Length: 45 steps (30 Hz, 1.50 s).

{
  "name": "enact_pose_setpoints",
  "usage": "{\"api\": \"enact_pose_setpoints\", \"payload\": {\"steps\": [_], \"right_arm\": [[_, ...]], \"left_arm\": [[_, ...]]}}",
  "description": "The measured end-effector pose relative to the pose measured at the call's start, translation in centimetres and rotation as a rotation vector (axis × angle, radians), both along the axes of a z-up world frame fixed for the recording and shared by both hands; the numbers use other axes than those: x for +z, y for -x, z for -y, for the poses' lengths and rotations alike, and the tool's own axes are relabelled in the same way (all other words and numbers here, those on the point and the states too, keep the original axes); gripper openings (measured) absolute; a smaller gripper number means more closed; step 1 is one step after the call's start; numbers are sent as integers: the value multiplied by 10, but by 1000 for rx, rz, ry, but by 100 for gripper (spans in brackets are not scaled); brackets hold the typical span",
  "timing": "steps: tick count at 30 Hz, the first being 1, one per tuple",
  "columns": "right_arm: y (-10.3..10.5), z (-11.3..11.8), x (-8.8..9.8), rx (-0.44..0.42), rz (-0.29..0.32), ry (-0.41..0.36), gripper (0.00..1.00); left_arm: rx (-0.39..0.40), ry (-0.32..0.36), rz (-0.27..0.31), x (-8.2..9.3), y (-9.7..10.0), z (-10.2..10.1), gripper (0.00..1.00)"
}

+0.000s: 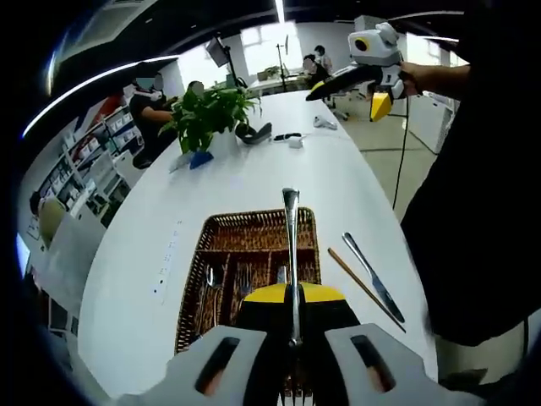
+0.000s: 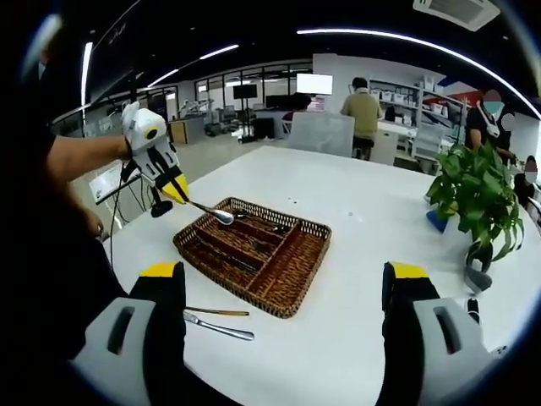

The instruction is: Arrange the knives, forks, and spoons in their matching storage slots by inserting each utensil handle-first until every utensil is classified and aligned in the correct compartment

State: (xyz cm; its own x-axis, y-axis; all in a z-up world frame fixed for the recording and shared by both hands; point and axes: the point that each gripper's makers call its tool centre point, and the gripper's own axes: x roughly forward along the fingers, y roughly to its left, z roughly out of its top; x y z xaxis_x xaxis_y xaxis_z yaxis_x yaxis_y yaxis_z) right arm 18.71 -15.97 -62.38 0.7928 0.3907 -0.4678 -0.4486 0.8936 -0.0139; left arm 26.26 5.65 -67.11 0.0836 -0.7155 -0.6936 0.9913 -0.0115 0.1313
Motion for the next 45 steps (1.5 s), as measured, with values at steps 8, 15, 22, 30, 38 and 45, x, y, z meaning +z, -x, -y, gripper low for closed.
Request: {"api": "enact_pose_setpoints", "payload": {"steps": [8, 15, 22, 30, 38, 45], "right_arm": [[-2, -8, 8, 23, 3, -23, 100], [-2, -13, 3, 42, -24, -28, 99], [-3, -12, 5, 48, -26, -22, 99], [-5, -6, -1, 15, -69, -18, 100], [-8, -6, 9, -4, -82, -54, 100], [-11, -9, 13, 3, -68, -69, 100]], "left_arm": [[4, -8, 11, -3, -24, -1, 1], [18, -15, 30, -11, -51, -3, 1], [23, -17, 66, -17, -79, -8, 1], [26, -16, 92, -8, -103, -10, 1], [12, -29, 99, -12, -110, -11, 1], [5, -36, 100, -18, -111, -9, 1]]}}
